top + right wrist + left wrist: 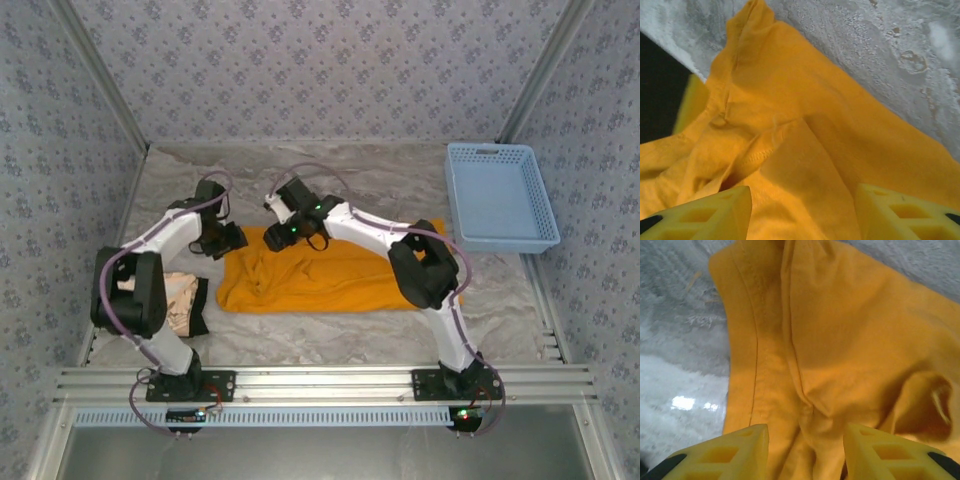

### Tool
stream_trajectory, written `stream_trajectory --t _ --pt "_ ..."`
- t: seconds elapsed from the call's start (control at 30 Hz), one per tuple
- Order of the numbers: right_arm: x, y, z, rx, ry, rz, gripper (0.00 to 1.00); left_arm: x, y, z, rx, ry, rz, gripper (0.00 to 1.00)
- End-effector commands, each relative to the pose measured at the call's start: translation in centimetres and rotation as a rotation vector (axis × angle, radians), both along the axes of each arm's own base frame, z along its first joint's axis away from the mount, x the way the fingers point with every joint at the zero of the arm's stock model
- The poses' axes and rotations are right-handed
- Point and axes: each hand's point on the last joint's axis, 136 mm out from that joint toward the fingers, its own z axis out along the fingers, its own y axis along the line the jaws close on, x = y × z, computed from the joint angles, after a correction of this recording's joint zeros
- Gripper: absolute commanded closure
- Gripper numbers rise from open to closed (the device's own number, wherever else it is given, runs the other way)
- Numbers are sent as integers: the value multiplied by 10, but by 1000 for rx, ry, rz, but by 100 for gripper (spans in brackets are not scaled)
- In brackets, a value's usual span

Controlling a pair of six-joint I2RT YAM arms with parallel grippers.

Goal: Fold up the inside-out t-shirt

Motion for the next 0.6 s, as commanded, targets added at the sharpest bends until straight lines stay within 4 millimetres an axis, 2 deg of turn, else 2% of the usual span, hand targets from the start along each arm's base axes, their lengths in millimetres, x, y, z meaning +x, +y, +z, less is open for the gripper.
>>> stream_trajectory --t 0.0,0.07,0.13,0.2,0.27,0.3,0.37,0.43,0.57 --pt "21 2 -1 -34 -73 -148 42 14 -5 -1 -37 4 36 56" --pt "30 1 -8 -43 -78 -232 43 19 -7 -4 -43 0 45 57" --pt "32 9 -15 -36 -68 -258 47 23 -8 -7 -47 -2 46 57" --pt "32 14 -19 -36 -71 -270 57 22 -7 -12 -45 20 43 57" --pt "31 15 -22 -53 -76 -294 60 18 -7 -17 -50 39 43 57" --pt "31 12 -22 -67 -86 -310 64 16 -6 -19 -47 44 46 57" --pt "30 8 -24 -86 -97 -326 79 15 0 -22 -38 46 62 57" --pt "27 7 -19 -78 -92 -328 89 15 5 -22 -37 48 76 57" --pt "10 4 8 -33 -94 -292 94 13 13 -24 -22 45 97 57"
